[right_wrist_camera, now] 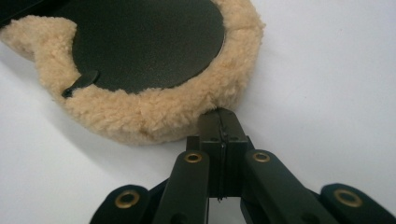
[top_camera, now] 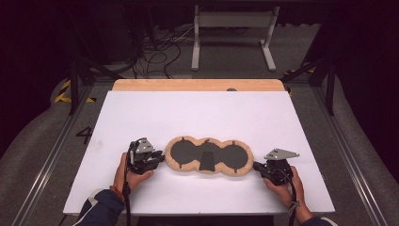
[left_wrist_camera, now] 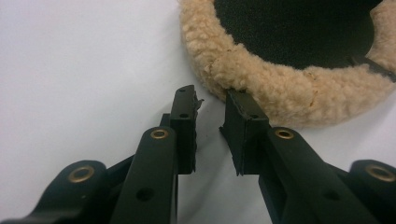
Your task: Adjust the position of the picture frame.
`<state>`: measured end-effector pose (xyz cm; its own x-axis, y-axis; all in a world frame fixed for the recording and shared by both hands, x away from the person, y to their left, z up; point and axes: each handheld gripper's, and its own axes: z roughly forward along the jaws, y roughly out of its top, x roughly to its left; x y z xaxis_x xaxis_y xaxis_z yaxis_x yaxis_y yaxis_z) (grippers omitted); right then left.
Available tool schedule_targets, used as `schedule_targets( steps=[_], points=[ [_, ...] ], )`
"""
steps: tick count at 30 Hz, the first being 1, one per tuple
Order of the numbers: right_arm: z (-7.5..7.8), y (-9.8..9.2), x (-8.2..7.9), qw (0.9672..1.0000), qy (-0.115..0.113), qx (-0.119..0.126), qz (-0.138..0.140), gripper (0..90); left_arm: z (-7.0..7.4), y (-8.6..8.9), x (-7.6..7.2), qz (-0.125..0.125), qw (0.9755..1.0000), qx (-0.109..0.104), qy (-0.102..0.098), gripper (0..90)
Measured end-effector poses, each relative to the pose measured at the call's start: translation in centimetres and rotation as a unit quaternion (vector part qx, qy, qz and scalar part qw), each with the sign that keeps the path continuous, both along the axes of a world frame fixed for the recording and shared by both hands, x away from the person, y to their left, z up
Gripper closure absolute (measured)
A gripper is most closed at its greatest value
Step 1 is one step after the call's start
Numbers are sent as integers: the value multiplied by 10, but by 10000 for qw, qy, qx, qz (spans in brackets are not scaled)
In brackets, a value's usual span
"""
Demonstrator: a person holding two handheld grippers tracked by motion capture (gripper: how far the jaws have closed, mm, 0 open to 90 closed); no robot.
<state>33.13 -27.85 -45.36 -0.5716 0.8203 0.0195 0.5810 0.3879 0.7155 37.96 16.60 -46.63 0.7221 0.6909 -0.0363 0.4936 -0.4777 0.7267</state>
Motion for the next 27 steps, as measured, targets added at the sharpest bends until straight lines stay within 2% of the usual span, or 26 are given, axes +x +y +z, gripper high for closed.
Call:
schedule_targets(
  steps=[6,9,15,21,27],
  points=[
    [0,5,10,10000,7,36,-59,900,0,3,6,144,9999,2,21,746],
    [0,10,16,9999,-71,-70,-32,900,0,5,8,224,9997,-23,25,750],
    [-1,9,18,10000,-72,7,-11,900,1,5,9,199,9998,50,-14,763],
    [-1,12,22,10000,-89,-38,-26,900,0,7,10,251,9997,11,-8,764],
    [-1,11,23,10000,-70,22,32,900,0,7,10,176,9998,57,-44,760]
  ],
)
